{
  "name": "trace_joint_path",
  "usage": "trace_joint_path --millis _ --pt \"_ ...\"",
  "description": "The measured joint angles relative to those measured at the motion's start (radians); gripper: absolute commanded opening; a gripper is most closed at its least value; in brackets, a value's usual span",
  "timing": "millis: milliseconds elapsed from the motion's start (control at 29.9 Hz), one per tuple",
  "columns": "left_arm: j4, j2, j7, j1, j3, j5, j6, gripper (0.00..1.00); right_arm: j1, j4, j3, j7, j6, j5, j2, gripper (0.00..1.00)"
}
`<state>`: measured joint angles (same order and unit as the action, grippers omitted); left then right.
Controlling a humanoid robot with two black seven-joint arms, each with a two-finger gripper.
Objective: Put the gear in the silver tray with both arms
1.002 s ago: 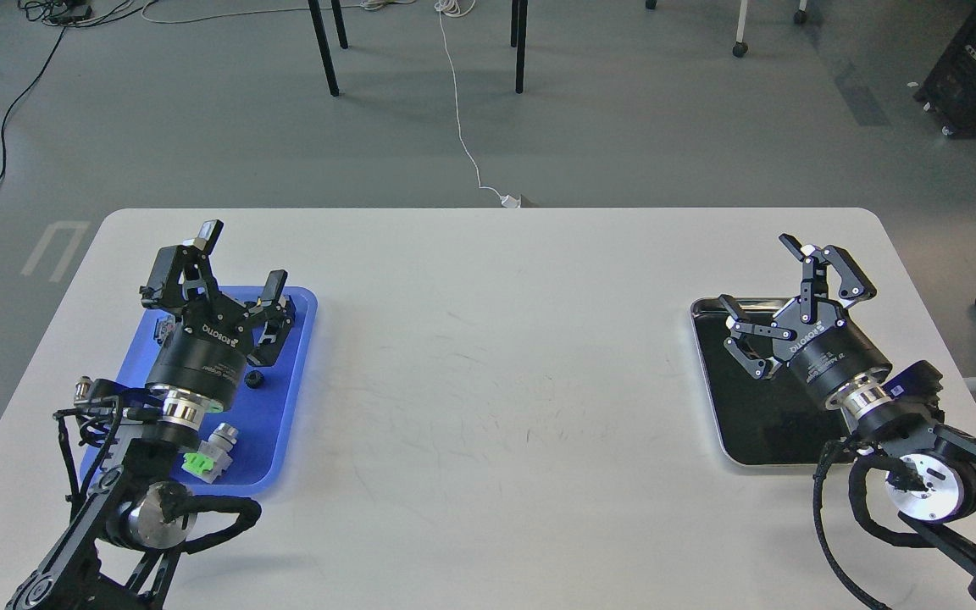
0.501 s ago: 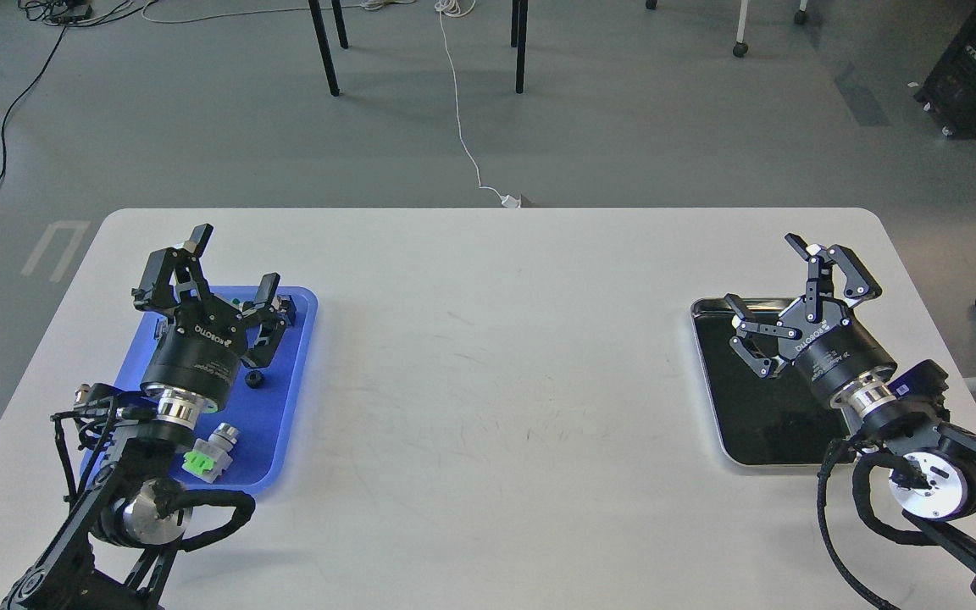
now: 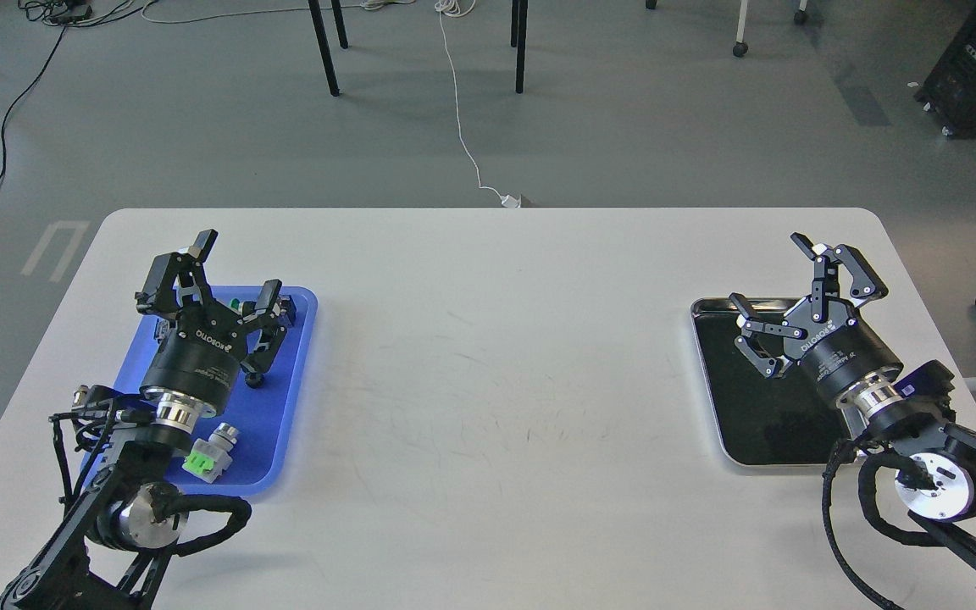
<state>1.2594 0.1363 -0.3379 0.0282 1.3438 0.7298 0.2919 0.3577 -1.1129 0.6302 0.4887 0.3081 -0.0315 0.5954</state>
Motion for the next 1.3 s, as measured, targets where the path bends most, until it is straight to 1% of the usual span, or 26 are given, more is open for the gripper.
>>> trace_joint_path --millis 267,434,568,702,802,902,1002,1069,1169,1303 --pt "0.009 0.003 -0.047 -0.005 0.0 0.002 0.02 0.98 0.0 0.025 -0.011 0.0 0.007 -0.001 -0.002 0.99" --pt "0.014 0.005 -0.052 -0.005 0.0 0.007 0.071 0.98 0.0 0.023 -0.011 0.0 0.03 -0.001 0.0 0.99" --pt "0.015 0.019 -0.053 0.001 0.001 0.011 0.083 0.98 -0.001 0.022 -0.011 0.0 0.061 -0.001 -0.002 0.99" --pt "0.042 0.066 -0.06 0.007 0.001 0.02 0.092 0.98 -0.002 0.027 -0.01 0.0 0.07 -0.001 -0.001 0.99" --pt "0.087 0.124 -0.064 0.012 -0.006 0.073 0.099 0.98 -0.002 0.028 -0.01 0.0 0.071 -0.001 -0.001 0.99" --pt "0.143 0.193 -0.073 0.035 -0.013 0.168 0.13 0.98 -0.002 0.028 -0.01 0.0 0.072 -0.001 -0.002 0.99" --pt "0.188 0.258 -0.094 0.066 -0.028 0.3 0.17 0.98 0.002 0.028 -0.01 0.0 0.072 -0.006 -0.003 0.99" --pt "0.206 0.31 -0.12 0.1 -0.055 0.422 0.189 0.98 0.005 0.028 -0.01 0.0 0.071 -0.007 -0.003 0.99" --pt "0.212 0.397 -0.145 0.165 -0.13 0.613 0.196 0.98 0.007 0.028 -0.01 0.0 0.07 -0.007 -0.003 0.99" --pt "0.206 0.558 -0.151 0.286 -0.306 0.924 0.197 0.98 0.007 0.028 -0.01 0.0 0.068 -0.007 -0.003 0.99"
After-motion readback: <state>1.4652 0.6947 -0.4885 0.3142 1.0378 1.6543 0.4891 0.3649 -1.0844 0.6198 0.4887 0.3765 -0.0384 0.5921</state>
